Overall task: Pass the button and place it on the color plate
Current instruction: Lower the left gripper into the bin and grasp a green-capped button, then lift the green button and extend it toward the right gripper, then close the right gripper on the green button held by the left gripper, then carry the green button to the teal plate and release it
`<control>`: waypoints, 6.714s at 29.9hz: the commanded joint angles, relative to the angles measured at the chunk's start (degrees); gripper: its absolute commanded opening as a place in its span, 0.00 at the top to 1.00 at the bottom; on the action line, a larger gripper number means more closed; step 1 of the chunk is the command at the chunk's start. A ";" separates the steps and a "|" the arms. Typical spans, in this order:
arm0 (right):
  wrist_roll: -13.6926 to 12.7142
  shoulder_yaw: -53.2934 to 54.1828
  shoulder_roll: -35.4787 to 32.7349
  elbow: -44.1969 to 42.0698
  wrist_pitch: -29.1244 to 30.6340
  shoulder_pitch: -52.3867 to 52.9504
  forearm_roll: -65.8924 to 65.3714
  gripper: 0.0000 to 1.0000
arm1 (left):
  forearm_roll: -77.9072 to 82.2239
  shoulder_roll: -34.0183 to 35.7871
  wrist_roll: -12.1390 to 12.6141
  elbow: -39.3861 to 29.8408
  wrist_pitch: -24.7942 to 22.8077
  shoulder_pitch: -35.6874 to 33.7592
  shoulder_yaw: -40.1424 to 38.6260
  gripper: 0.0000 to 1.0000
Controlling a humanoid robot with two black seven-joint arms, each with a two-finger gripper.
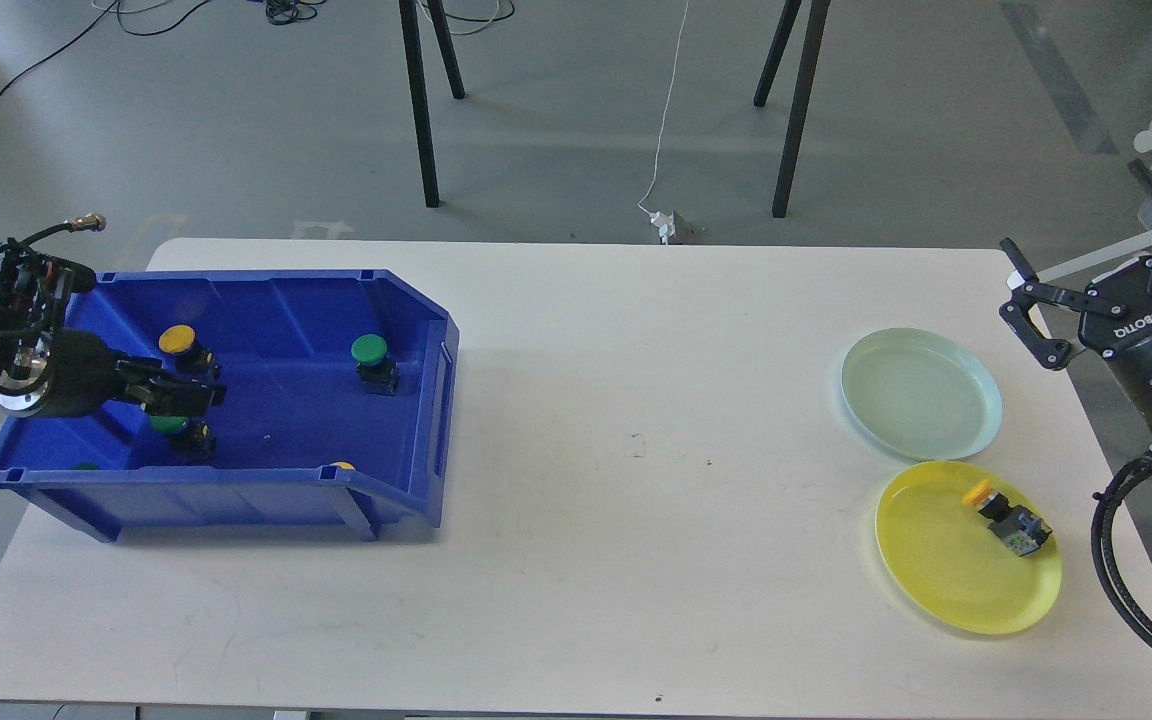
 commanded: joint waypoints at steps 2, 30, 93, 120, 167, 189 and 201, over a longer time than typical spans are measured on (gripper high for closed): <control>0.04 0.03 0.10 0.05 0.00 -0.13 0.00 0.02 | 0.00 -1.63 0.01 2.37 -0.01 0.39 1.13 0.09; 0.21 0.03 0.80 0.14 0.00 -2.33 0.18 0.02 | 0.00 -5.86 0.01 8.35 0.61 2.85 3.25 0.38; 3.46 -32.49 5.19 -0.74 0.00 27.20 -15.73 0.02 | -38.84 -20.89 0.01 -26.28 11.50 4.43 -22.33 0.82; 3.81 -37.67 7.39 -1.80 0.00 31.42 -15.73 0.52 | -39.20 -21.15 0.01 -26.10 11.42 4.43 -22.42 0.82; -4.18 -30.01 7.13 -20.51 -38.09 20.42 -0.09 0.93 | -43.15 -20.98 0.01 -25.93 9.92 4.70 -22.51 0.15; -6.82 -35.48 2.48 -19.30 -35.66 23.60 1.41 0.00 | -47.10 -20.63 0.01 -23.38 10.36 4.87 -24.97 0.11; -2.95 -19.13 -0.34 -21.22 0.00 25.08 0.35 0.00 | -69.85 -16.41 0.01 -20.57 0.64 7.24 -28.39 0.02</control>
